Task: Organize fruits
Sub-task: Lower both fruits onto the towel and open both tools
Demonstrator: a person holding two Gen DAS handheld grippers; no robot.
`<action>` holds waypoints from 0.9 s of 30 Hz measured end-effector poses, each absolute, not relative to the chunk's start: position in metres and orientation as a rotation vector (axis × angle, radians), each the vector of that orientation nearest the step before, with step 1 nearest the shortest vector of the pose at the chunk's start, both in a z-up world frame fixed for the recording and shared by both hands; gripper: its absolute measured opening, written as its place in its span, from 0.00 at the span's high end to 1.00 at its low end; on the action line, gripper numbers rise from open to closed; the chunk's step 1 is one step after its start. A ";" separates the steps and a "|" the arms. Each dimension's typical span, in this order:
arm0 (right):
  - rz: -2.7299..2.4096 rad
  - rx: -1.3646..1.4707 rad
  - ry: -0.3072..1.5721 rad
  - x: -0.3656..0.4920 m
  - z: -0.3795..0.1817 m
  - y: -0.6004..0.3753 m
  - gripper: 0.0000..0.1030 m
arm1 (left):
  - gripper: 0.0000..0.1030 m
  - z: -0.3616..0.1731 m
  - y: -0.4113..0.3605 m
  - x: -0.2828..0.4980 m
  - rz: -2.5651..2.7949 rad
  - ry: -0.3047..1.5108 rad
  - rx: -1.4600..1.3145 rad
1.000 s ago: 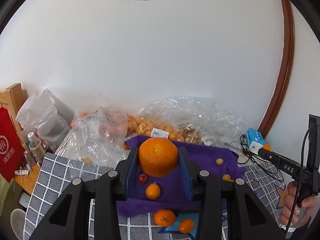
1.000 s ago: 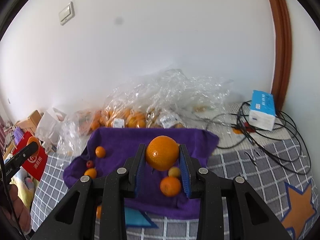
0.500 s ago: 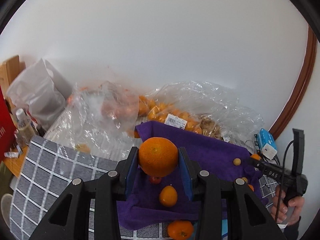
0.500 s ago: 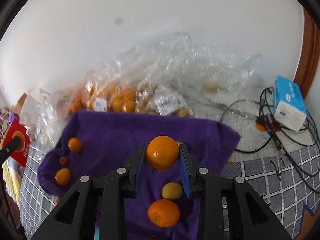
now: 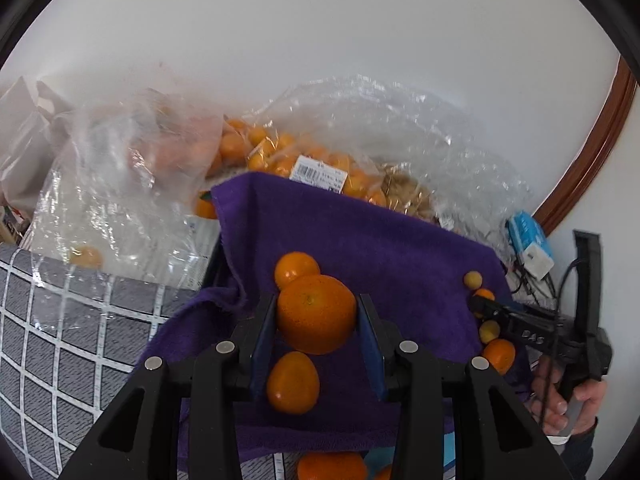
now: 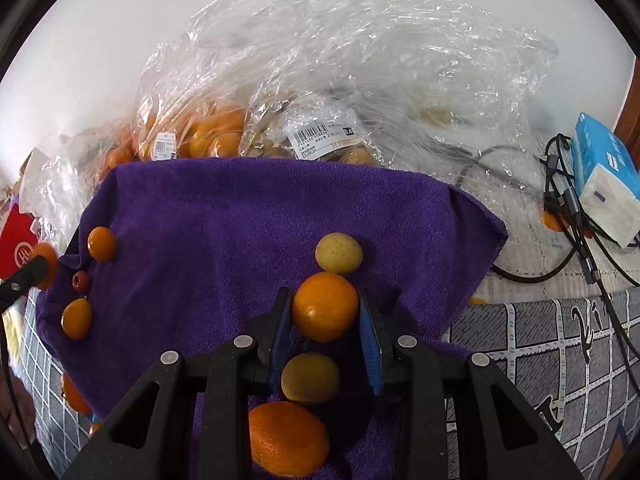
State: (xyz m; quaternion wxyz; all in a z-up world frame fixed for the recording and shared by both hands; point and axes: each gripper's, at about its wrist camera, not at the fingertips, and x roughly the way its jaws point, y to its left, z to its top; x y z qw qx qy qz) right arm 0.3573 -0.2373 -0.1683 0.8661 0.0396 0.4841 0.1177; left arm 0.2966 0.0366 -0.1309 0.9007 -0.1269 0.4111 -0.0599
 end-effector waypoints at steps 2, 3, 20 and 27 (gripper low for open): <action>0.254 0.079 0.999 0.355 -0.163 -0.239 0.57 | 0.64 -0.136 0.032 0.303 -0.108 0.869 -0.240; 0.255 0.075 0.991 0.354 -0.160 -0.239 0.56 | 0.64 -0.138 0.030 0.305 -0.100 0.877 -0.227; 0.201 0.141 0.912 0.346 -0.132 -0.258 0.55 | 0.62 -0.146 0.019 0.311 -0.026 0.924 -0.167; 0.181 0.066 0.810 0.311 -0.101 -0.235 0.55 | 0.62 -0.119 0.042 0.274 0.034 0.888 -0.149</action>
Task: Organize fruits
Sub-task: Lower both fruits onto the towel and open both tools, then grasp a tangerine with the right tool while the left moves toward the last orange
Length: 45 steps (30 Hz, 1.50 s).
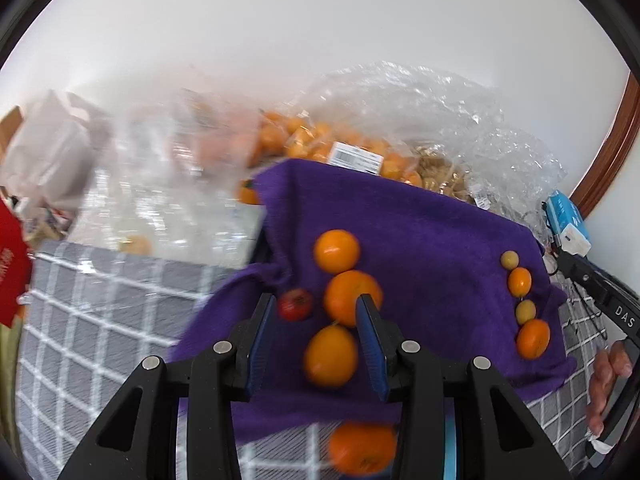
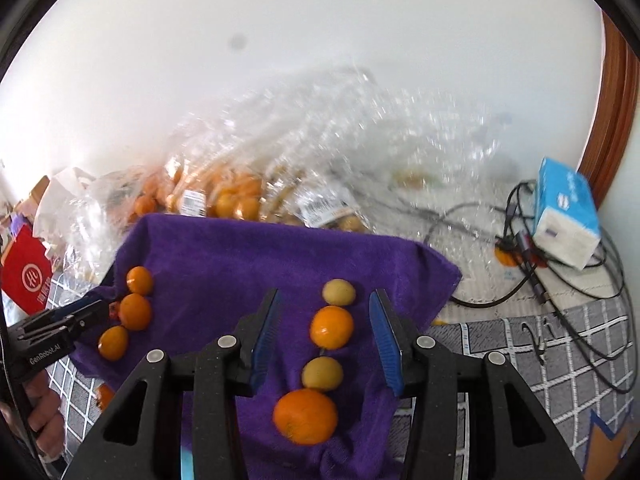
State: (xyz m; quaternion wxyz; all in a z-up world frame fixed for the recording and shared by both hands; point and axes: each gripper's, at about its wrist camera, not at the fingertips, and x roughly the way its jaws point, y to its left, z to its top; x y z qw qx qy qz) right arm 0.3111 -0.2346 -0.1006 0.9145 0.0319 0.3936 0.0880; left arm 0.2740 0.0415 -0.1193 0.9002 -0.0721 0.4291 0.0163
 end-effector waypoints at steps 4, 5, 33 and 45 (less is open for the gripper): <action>0.142 0.039 0.789 0.282 -0.098 -0.224 0.55 | 0.62 -0.110 0.056 0.243 0.043 0.844 -0.131; 0.139 0.044 0.791 0.276 -0.098 -0.224 0.55 | 0.62 -0.109 0.060 0.234 0.041 0.836 -0.139; 0.366 0.011 0.895 0.180 -0.159 -0.113 0.55 | 0.62 -0.177 0.115 0.125 0.004 0.851 -0.231; 0.361 -0.039 0.899 0.194 -0.177 -0.086 0.66 | 0.59 -0.179 0.117 0.116 0.015 0.821 -0.263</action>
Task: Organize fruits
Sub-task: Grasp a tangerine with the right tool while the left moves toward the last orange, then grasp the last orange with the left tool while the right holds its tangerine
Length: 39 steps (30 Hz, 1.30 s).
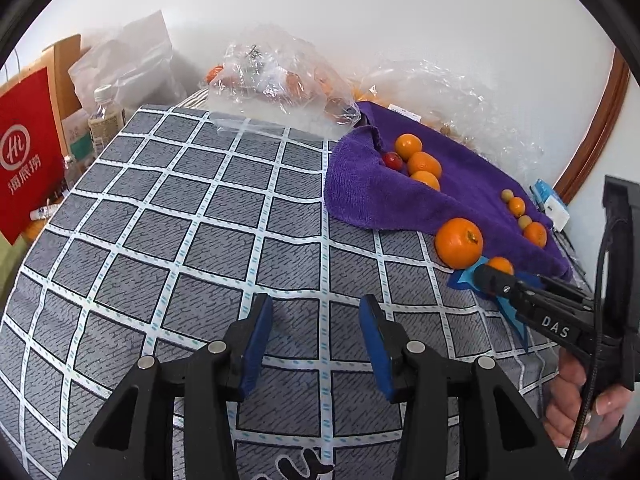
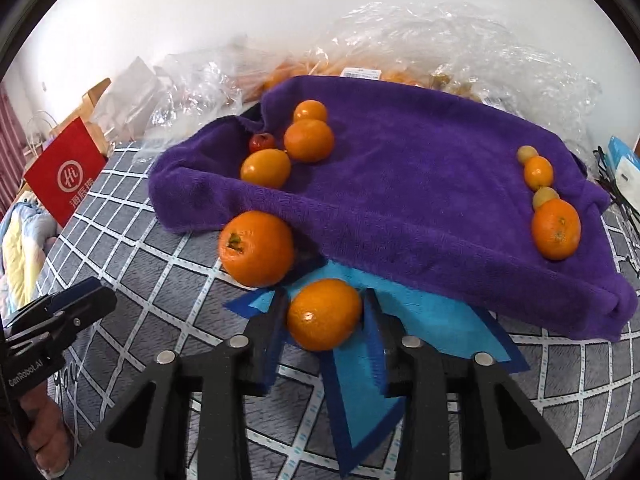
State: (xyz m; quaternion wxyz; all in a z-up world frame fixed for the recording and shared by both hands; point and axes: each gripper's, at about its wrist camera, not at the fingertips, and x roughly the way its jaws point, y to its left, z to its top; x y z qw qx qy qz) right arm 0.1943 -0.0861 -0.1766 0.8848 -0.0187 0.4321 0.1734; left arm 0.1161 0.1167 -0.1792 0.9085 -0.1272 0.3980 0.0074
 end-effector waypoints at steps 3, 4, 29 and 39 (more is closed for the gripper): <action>0.338 -0.063 0.864 0.185 -0.171 -0.094 0.66 | 0.59 -0.179 0.116 0.116 0.019 0.823 -0.255; 0.332 -0.062 0.845 0.179 -0.167 -0.101 0.66 | 0.59 -0.179 0.116 0.116 0.018 0.822 -0.258; 0.149 0.030 0.838 0.143 -0.181 -0.223 0.66 | 0.49 -0.180 0.102 0.119 0.017 0.844 -0.169; 0.163 0.106 0.849 0.144 -0.183 -0.234 0.66 | 0.48 -0.155 0.056 0.131 -0.109 0.844 -0.150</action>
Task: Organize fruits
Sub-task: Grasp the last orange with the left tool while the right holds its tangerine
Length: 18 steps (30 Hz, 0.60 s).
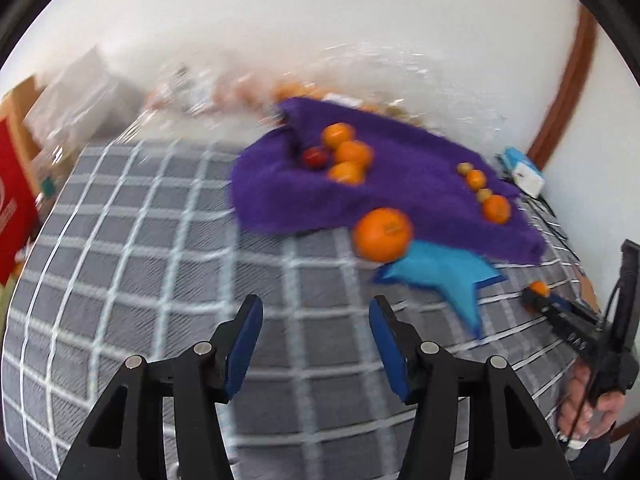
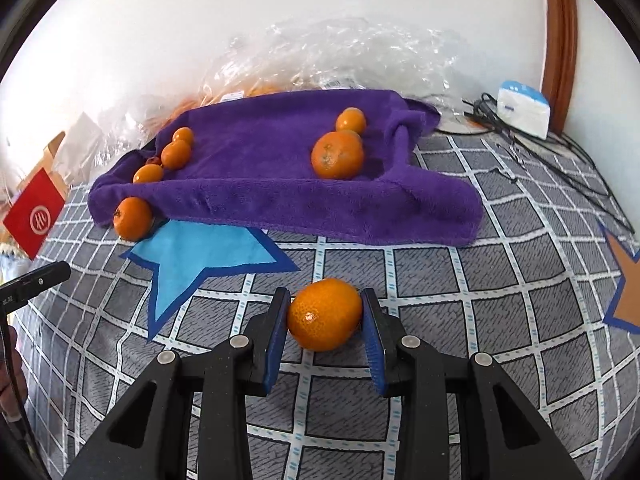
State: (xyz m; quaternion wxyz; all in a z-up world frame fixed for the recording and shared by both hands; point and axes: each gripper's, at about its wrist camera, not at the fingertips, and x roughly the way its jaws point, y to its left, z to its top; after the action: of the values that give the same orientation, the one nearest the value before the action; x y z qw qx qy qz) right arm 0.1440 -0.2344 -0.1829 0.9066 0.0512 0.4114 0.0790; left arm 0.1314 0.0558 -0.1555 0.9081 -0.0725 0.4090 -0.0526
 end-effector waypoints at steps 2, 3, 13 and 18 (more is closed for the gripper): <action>0.153 0.106 0.845 0.144 -0.183 -0.236 0.66 | 0.48 -0.154 0.041 0.140 -0.132 0.848 -0.145; 0.151 0.107 0.843 0.143 -0.183 -0.236 0.66 | 0.48 -0.154 0.034 0.146 -0.137 0.856 -0.140; 0.163 0.136 0.853 0.144 -0.185 -0.239 0.66 | 0.48 -0.164 0.005 0.183 -0.061 0.848 -0.109; 0.166 0.113 0.859 0.145 -0.186 -0.235 0.66 | 0.48 -0.175 0.000 0.194 -0.050 0.849 -0.087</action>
State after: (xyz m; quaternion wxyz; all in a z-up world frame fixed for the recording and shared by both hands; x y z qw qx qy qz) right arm 0.1446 -0.2354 -0.1860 0.9043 0.0548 0.4157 0.0801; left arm 0.1940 0.0002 -0.1745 0.9101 -0.0424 0.4116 -0.0244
